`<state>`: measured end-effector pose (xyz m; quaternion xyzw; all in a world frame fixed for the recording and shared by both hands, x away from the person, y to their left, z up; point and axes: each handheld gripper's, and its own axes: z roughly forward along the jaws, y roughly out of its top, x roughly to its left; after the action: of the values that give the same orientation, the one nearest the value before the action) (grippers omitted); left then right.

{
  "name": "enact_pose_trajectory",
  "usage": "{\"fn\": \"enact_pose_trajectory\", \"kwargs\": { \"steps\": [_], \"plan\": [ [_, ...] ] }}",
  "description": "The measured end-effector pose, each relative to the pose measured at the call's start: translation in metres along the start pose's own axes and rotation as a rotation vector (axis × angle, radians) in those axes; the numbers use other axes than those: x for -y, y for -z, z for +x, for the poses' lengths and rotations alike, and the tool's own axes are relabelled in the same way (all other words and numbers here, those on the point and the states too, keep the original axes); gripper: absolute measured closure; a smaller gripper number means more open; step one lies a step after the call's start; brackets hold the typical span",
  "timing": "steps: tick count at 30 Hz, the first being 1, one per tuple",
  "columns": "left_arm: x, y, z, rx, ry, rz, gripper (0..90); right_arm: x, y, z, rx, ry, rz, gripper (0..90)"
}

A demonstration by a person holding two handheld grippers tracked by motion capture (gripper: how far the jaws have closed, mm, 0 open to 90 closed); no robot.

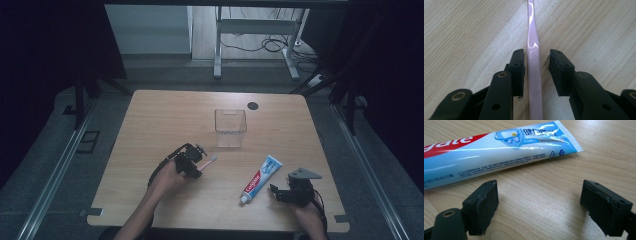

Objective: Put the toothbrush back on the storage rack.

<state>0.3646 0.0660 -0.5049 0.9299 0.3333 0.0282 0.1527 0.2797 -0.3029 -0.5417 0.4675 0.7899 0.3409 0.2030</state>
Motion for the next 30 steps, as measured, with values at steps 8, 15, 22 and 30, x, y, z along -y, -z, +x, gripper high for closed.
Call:
{"fn": "enact_pose_trajectory", "kwargs": {
  "steps": [8, 15, 22, 30],
  "plan": [
    [-0.008, 0.000, 0.002, -0.007, -0.002, 0.060, 71.9, 0.000, 0.000, 0.000, 0.000, 0.000, 0.000, 14.8],
    [-0.015, 0.000, 0.000, -0.018, -0.010, 0.102, 78.6, 0.000, 0.000, 0.000, 0.000, 0.000, -0.001, 14.7],
    [-0.018, 0.002, -0.001, -0.006, -0.013, 0.069, 78.8, 0.000, 0.000, 0.000, -0.001, 0.000, 0.000, 14.6],
    [-0.024, 0.025, -0.007, 0.026, -0.020, -0.011, 78.8, 0.000, 0.000, 0.000, 0.000, 0.002, -0.002, 14.6]
  ]
}}
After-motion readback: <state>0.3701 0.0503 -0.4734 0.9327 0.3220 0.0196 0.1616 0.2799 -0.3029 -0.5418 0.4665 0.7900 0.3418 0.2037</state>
